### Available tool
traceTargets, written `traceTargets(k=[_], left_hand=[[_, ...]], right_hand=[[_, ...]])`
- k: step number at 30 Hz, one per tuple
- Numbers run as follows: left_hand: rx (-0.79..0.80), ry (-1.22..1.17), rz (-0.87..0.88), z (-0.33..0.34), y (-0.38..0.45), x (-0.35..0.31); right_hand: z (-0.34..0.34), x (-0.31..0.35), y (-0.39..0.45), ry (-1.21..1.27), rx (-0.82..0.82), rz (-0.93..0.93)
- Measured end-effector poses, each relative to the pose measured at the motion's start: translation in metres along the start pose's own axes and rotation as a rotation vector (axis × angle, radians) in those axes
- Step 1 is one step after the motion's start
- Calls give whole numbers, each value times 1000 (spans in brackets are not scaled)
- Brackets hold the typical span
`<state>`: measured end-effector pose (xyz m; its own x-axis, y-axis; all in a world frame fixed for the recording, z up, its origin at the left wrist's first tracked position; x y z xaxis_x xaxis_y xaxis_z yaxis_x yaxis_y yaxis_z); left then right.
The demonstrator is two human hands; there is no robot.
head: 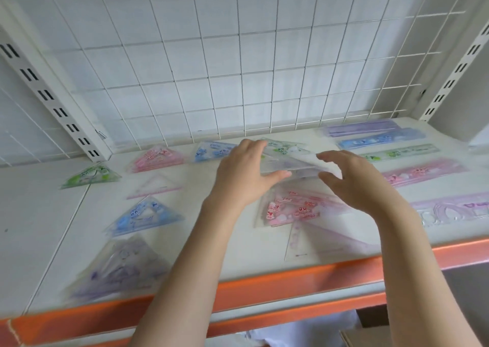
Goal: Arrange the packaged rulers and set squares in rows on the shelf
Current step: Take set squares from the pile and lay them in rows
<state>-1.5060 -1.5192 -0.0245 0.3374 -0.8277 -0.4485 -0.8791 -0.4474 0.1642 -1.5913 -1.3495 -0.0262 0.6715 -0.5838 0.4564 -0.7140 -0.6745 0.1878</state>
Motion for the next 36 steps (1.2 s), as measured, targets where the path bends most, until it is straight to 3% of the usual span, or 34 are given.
traceTargets(k=[9,19,29,36], left_hand=[[212,143,-23,33,18,-17],[-35,63,-156,-14,-8,30],[-208,-71,-187,-91,-65,140],[-296,-4,-194,-175,-122,255]], right_hand=[[3,-3,-10,70,-115,6],[19,49,-3,156,-141,-135],[88,179,13,156,-75,-277],[156,323,14,216,-92,-335]])
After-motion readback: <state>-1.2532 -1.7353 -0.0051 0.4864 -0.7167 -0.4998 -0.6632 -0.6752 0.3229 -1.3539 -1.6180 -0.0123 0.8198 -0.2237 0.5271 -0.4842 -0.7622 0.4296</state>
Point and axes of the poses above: each hand's wrist, its own y-axis towards the middle knuckle, its own z-axis out of the palm, x = y × z, the point moved 5 cm from there along y, towards the middle knuckle, and after that the axes turned 8 degrees about -z, right-handed, at the moved point
